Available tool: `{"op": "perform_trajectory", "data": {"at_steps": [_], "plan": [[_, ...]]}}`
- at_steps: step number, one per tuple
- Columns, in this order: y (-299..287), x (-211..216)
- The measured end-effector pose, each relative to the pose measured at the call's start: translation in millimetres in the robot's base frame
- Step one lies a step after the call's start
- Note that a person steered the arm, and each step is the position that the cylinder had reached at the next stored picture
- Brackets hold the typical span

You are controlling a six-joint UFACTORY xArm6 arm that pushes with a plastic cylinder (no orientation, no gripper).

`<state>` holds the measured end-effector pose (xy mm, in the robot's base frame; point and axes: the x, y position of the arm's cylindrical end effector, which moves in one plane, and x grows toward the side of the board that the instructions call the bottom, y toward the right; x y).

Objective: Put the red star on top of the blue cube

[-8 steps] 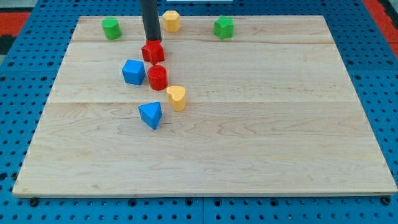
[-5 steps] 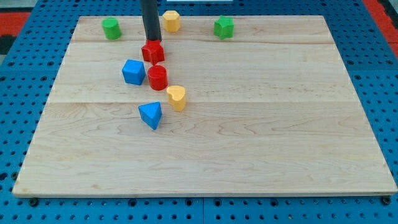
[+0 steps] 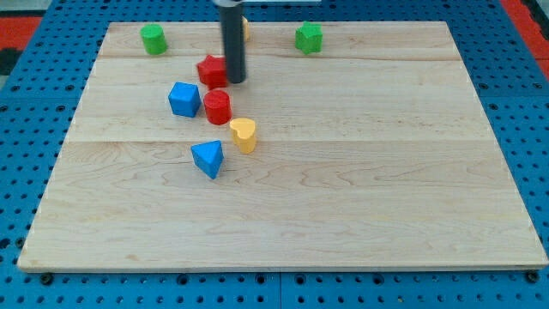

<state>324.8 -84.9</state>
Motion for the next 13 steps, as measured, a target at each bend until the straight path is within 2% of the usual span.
{"op": "perform_trajectory", "data": {"at_steps": [2, 4, 5, 7, 9, 10, 13], "plan": [[16, -29], [-38, -19], [-38, -20], [10, -18], [10, 58], [5, 64], [-41, 46]]}}
